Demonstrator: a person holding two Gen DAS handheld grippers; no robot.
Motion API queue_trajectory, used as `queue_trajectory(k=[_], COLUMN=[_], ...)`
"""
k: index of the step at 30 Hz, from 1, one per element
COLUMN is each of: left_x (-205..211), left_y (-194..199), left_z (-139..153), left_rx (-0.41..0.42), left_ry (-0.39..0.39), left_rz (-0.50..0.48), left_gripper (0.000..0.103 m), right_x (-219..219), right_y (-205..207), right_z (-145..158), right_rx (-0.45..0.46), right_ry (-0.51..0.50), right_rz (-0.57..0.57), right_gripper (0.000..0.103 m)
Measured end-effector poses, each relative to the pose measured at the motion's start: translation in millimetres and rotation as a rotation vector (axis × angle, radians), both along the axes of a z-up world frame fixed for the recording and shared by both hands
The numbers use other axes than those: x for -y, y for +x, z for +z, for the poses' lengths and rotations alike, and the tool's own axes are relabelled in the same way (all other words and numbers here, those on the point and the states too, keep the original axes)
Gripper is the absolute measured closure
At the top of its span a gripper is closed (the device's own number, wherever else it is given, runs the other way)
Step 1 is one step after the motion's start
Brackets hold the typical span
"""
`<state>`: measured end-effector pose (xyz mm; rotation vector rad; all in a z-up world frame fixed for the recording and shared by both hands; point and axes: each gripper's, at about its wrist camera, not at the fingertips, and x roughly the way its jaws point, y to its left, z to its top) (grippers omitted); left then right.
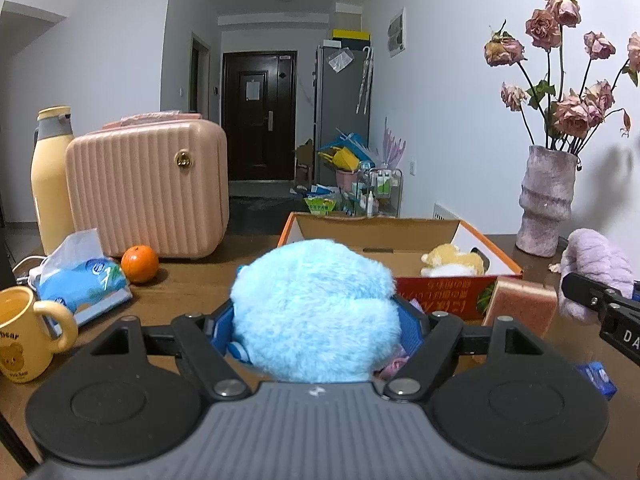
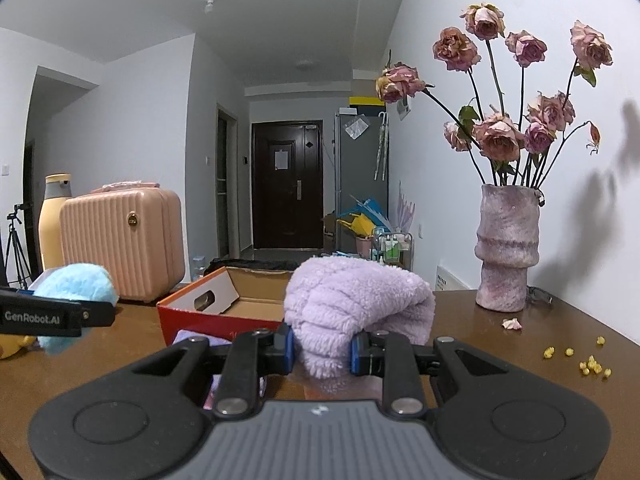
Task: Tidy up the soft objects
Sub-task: 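Carry the towel roll and blue puff over the cardboard box with both tools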
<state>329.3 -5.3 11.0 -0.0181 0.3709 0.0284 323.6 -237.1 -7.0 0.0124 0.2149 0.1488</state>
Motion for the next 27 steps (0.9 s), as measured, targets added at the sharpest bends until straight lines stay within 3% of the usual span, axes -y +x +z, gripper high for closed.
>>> queue_trajectory(k=[27], left_x=[8.4], left_y=[73.2], left_z=[16.8], left_rx=[0.047], left_ry=[-0.019], left_rz=[0.02], left_gripper=[0.026], right_x=[-33.9], right_y=[79.3], right_z=[10.3], right_rx=[-0.002], right_ry=[0.021], right_rz=[0.044], right_gripper=[0.079])
